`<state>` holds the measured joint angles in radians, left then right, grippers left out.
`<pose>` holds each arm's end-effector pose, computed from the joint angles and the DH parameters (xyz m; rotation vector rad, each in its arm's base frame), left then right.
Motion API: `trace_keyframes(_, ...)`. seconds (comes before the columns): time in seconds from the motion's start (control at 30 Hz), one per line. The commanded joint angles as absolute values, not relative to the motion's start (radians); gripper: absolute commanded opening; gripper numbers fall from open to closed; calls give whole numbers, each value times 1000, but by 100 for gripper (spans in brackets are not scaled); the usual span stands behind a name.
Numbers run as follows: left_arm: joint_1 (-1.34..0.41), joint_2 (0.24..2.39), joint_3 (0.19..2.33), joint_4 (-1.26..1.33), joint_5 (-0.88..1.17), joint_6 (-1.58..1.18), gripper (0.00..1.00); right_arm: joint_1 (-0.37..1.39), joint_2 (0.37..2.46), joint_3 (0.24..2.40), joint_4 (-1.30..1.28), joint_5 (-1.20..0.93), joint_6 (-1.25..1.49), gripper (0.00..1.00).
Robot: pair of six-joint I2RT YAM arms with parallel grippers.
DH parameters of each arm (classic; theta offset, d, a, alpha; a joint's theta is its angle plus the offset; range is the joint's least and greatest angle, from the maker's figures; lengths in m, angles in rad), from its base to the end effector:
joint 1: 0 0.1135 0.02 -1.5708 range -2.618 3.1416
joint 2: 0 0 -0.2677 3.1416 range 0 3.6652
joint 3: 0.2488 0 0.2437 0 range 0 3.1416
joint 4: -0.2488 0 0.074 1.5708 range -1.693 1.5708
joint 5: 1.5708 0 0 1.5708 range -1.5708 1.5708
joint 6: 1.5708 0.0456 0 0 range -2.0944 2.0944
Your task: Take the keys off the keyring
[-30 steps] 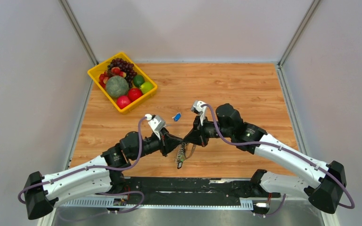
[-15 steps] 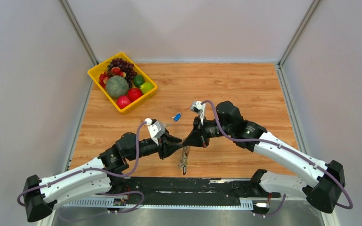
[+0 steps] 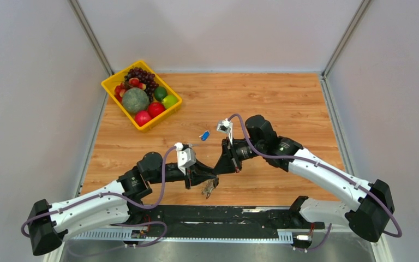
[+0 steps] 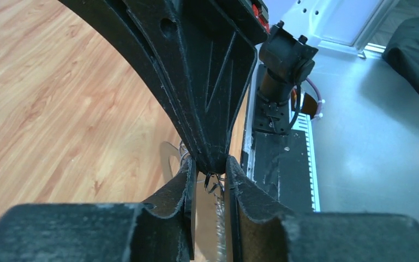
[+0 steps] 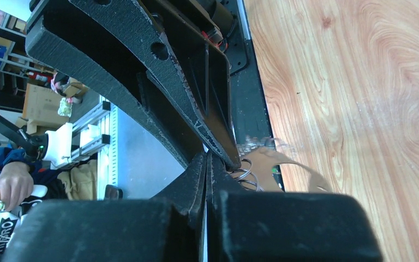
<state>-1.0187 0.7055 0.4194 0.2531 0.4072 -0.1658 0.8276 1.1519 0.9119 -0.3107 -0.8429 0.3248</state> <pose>0.0767 -0.1589 0.2742 1.0208 1.4190 -1.2195 0.1398 0.2025 0.3056 -1.1070 2.0402 1.5326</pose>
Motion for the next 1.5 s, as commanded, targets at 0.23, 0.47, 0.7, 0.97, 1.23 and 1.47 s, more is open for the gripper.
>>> trace_keyframes(0.23,-1025,724,445,307,507,-162,30,802,1129,962,-262,-908,321,0)
trace_keyframes(0.47,-1026,733,510,139,512,-162,37,769,1144,1005,-360,-951,239,0)
trace_keyframes(0.7,-1026,730,614,-124,424,-101,53,769,1230,1105,-580,-845,131,0)
trace_keyframes(0.97,-1025,748,624,-212,344,-63,54,779,1329,1236,-819,-660,26,0)
trace_keyframes(1.23,-1025,755,580,-117,259,-73,48,835,1427,1338,-1000,-513,-70,0)
trace_keyframes(1.47,-1024,743,440,164,211,-126,42,911,1527,1408,-1079,-447,-100,0)
